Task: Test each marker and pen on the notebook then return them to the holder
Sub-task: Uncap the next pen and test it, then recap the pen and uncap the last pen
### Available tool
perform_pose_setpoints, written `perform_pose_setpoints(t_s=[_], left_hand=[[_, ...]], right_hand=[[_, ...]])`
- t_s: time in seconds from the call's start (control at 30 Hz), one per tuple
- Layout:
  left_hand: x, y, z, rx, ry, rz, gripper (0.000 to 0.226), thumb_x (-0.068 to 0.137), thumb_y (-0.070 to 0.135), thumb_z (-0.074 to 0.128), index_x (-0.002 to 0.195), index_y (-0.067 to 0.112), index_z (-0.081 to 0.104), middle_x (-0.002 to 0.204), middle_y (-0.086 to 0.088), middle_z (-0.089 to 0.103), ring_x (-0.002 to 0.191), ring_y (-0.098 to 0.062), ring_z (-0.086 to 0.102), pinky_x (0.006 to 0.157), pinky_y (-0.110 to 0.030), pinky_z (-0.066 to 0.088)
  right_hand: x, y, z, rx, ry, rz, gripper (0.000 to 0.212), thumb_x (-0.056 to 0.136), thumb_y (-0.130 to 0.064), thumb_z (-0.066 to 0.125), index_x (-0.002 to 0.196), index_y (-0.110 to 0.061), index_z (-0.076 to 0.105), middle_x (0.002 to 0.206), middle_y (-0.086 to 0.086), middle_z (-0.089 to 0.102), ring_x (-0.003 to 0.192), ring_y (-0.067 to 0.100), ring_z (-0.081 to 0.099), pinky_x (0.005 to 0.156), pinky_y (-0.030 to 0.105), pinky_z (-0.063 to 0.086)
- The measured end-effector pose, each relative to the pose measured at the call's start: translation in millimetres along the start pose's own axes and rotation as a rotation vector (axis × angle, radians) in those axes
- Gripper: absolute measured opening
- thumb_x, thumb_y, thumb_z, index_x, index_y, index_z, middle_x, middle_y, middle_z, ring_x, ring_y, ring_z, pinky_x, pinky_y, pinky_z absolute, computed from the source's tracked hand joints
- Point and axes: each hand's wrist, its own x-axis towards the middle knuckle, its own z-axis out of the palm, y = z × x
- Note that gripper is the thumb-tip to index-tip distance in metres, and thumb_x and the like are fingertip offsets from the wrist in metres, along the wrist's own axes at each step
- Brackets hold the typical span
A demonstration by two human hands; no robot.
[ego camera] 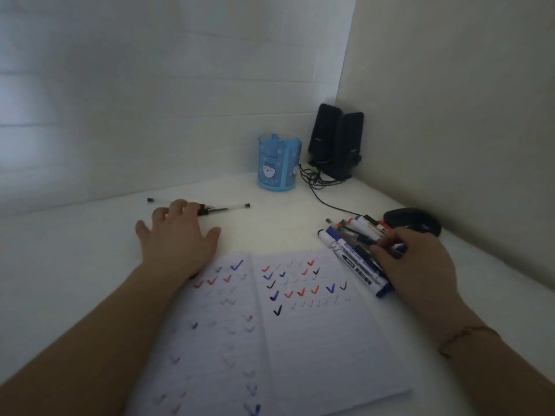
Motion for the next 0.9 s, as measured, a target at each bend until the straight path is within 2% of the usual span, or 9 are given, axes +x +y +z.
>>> perform_pose_setpoints(t_s=[0.13, 0.27, 0.37, 0.5, 0.6, 0.7, 0.8, 0.87, 0.9], left_hand=[[5, -9, 3, -0.016, -0.015, -0.081, 0.048, 0.093, 0.043, 0.044, 0.134, 0.020, 0.042, 0.138, -0.006, 0.043, 0.127, -0.033, 0.036, 0.105, -0.056, 0.024], [9, -11, 2, -0.018, 0.021, -0.087, 0.030, 0.095, 0.033, 0.047, 0.120, 0.021, 0.056, 0.123, -0.007, 0.049, 0.117, -0.033, 0.039, 0.098, -0.051, 0.030], [10, -9, 4, -0.047, 0.066, -0.059, 0.020, 0.095, 0.027, 0.048, 0.106, 0.023, 0.063, 0.109, -0.005, 0.056, 0.107, -0.031, 0.044, 0.091, -0.047, 0.034], [6, -1, -1, -0.210, 0.148, 0.020, 0.018, 0.097, 0.020, 0.040, 0.103, 0.016, 0.057, 0.088, -0.008, 0.062, 0.082, -0.031, 0.056, 0.078, -0.039, 0.044], [-11, 21, -12, -0.548, 0.172, 0.157, 0.015, 0.099, 0.021, 0.038, 0.100, 0.014, 0.051, 0.074, -0.009, 0.060, 0.064, -0.028, 0.055, 0.056, -0.032, 0.042], [-35, 47, -21, -0.679, 0.071, 0.316, 0.015, 0.098, 0.036, 0.042, 0.093, 0.023, 0.048, 0.057, 0.004, 0.050, 0.048, -0.010, 0.045, 0.043, -0.017, 0.030], [-53, 57, -23, -0.662, -0.030, 0.571, 0.009, 0.095, 0.039, 0.048, 0.091, 0.032, 0.050, 0.058, 0.007, 0.052, 0.050, -0.006, 0.045, 0.049, -0.018, 0.034], [-63, 62, -21, -0.594, -0.118, 0.768, 0.010, 0.096, 0.039, 0.045, 0.095, 0.031, 0.052, 0.071, 0.012, 0.055, 0.062, -0.004, 0.050, 0.057, -0.018, 0.038], [-68, 64, -19, -0.576, -0.149, 0.860, 0.015, 0.096, 0.039, 0.042, 0.097, 0.029, 0.052, 0.078, 0.014, 0.055, 0.069, -0.004, 0.049, 0.062, -0.018, 0.039]], right_hand=[[-1, 1, -3, 0.003, -0.018, -0.045, 0.010, 0.076, -0.043, 0.068, 0.076, -0.035, 0.061, 0.079, -0.005, 0.064, 0.075, 0.015, 0.056, 0.065, 0.033, 0.050], [-3, -2, -6, 0.024, -0.004, -0.064, 0.006, 0.079, -0.037, 0.068, 0.081, -0.032, 0.065, 0.079, -0.004, 0.064, 0.077, 0.017, 0.056, 0.066, 0.030, 0.046], [-5, -4, -9, 0.035, 0.000, -0.075, 0.003, 0.080, -0.033, 0.068, 0.082, -0.031, 0.066, 0.078, -0.003, 0.064, 0.077, 0.018, 0.056, 0.066, 0.029, 0.043], [-8, -6, -11, 0.022, 0.001, -0.083, 0.003, 0.080, -0.029, 0.069, 0.080, -0.030, 0.066, 0.079, -0.002, 0.065, 0.075, 0.018, 0.054, 0.064, 0.027, 0.038], [-8, -9, -14, 0.041, -0.009, -0.074, 0.002, 0.081, -0.030, 0.067, 0.082, -0.029, 0.067, 0.081, -0.001, 0.066, 0.076, 0.018, 0.055, 0.063, 0.026, 0.037], [-10, -9, -15, -0.007, 0.084, -0.122, 0.016, 0.080, -0.033, 0.066, 0.092, -0.022, 0.069, 0.087, 0.004, 0.069, 0.084, 0.024, 0.056, 0.070, 0.031, 0.041], [-20, -22, -19, 0.092, 0.210, -0.270, 0.036, 0.080, -0.049, 0.057, 0.099, -0.020, 0.068, 0.093, 0.003, 0.066, 0.092, 0.023, 0.054, 0.078, 0.032, 0.042], [-32, -35, -21, 0.362, 0.126, -0.402, 0.031, 0.079, -0.046, 0.056, 0.098, -0.023, 0.064, 0.090, -0.002, 0.063, 0.085, 0.015, 0.055, 0.076, 0.021, 0.043], [-37, -39, -20, 0.477, 0.071, -0.497, 0.024, 0.080, -0.039, 0.058, 0.097, -0.024, 0.063, 0.085, -0.007, 0.062, 0.079, 0.012, 0.057, 0.073, 0.021, 0.046]])
